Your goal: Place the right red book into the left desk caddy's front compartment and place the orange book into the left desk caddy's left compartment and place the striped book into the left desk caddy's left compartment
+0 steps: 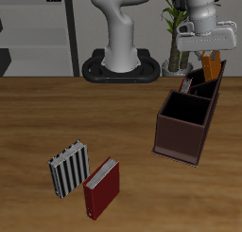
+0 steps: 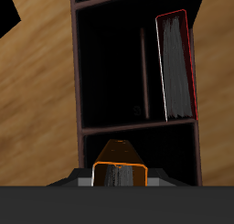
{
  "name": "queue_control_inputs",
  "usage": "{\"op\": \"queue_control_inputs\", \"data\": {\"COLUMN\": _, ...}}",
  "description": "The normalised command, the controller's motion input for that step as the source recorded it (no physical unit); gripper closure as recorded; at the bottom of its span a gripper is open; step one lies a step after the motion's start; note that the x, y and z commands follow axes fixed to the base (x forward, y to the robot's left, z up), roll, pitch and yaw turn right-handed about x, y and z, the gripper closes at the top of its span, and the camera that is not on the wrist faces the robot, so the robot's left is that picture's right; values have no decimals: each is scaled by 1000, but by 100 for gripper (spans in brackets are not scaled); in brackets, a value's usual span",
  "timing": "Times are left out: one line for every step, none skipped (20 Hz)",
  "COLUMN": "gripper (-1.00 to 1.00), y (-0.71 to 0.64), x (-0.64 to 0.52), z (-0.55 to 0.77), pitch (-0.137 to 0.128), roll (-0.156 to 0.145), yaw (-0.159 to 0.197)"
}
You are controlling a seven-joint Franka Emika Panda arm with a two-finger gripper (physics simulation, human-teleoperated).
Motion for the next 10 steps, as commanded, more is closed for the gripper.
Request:
{"op": "queue_control_inputs", "data": {"gripper": 100, "y": 131, "x": 5, "z": -321, "pitch": 71, "roll": 13, "yaw": -21}}
{"op": "queue_control_inputs", "data": {"gripper": 100, "y": 175, "x": -39, "z": -243, "pitch": 14, "roll": 42, "yaw": 38}}
{"op": "queue_control_inputs", "data": {"gripper": 100, "y": 202, "x": 59, "z": -363, "pitch": 38, "roll": 17, "yaw": 25}}
{"op": "queue_control_inputs", "data": {"gripper": 100, "y": 243, "x": 64, "z": -459, "pitch": 159, "roll": 128, "yaw": -47}}
{"op": "queue_control_inputs", "data": {"gripper": 100, "y": 24, "x": -91, "z": -204, "pitch": 26, "roll": -4, "yaw": -5}}
{"op": "queue_control_inputs", "data": {"gripper": 100, "y": 16, "x": -74, "z": -122, "pitch": -65, "roll": -22, "yaw": 71}}
{"op": "queue_control_inputs", "data": {"gripper": 100, "y": 170, "x": 80, "z": -429, "pitch": 92, "roll": 56, "yaw": 44}}
{"op": "queue_control_inputs", "data": {"gripper": 100, "y": 109, "x": 74, "z": -331, "pitch": 86, "roll": 26, "yaw": 27}}
{"op": "queue_control_inputs", "data": {"gripper": 100, "y": 131, "x": 52, "z": -293, "pitch": 94, "roll": 73, "yaw": 33}}
{"op": "queue_control_inputs", "data": {"gripper": 100, "y": 143, "x": 70, "z": -347, "pitch": 107, "roll": 58, "yaw": 49}}
